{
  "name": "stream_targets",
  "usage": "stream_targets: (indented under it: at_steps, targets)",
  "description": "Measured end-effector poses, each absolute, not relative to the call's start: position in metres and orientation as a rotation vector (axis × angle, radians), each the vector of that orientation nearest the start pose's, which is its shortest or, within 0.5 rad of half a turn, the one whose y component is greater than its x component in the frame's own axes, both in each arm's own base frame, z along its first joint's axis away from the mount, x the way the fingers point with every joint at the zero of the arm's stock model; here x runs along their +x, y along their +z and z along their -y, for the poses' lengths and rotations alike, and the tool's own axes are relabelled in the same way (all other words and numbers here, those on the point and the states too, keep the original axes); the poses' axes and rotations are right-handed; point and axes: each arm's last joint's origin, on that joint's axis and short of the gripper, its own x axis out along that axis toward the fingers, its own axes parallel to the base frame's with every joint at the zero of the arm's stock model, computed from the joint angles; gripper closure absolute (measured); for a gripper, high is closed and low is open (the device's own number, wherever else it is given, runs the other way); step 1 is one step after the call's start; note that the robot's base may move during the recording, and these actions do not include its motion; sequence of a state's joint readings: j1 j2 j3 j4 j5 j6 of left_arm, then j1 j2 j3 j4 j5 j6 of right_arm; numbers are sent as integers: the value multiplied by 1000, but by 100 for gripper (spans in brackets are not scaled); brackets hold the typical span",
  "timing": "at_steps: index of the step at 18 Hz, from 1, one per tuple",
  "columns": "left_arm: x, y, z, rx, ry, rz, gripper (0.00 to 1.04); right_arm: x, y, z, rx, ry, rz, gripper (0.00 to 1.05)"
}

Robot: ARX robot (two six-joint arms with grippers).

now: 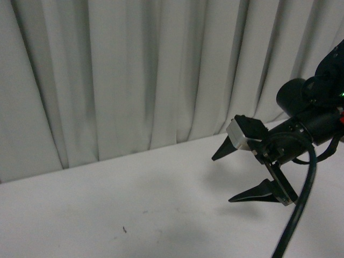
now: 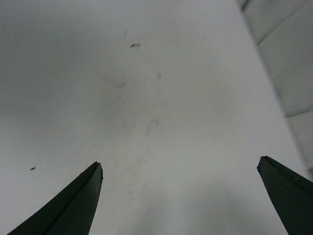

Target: Wind up and store yellow beetle toy

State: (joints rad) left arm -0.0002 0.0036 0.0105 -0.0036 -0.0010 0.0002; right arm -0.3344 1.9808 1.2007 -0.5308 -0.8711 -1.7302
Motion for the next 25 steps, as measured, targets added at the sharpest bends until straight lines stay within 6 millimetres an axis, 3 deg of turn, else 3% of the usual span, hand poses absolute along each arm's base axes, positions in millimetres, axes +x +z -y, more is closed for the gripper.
stream_targets:
  at_steps: [1,6,9,10,14,17,19,21,23,25]
  targets:
    - [97,166,0,0,1,3,7,347,156,97,-823,1102,-292,7]
    - [97,166,0,0,0,3,7,322,230,94,-993,985,-51,7]
    - [97,166,0,0,0,3,7,294,268,81,-1065,930,80,7]
    - [97,166,0,0,1,3,7,288,275,71,-1172,779,97,12]
    - [97,166,0,0,0,4,7,272,272,53,-1152,532,14,23]
    - [97,166,0,0,1,2,7,256,262,38,-1035,377,-11,32]
    - [97,166,0,0,2,3,7,231,248,26,-679,138,-13,48]
    - [97,166,0,0,1,3,7,210,241,23,-371,10,24,64]
    - [97,166,0,0,1,3,7,198,228,20,-168,-10,15,80]
    - [97,166,0,0,1,3,7,188,213,15,-80,3,-15,96]
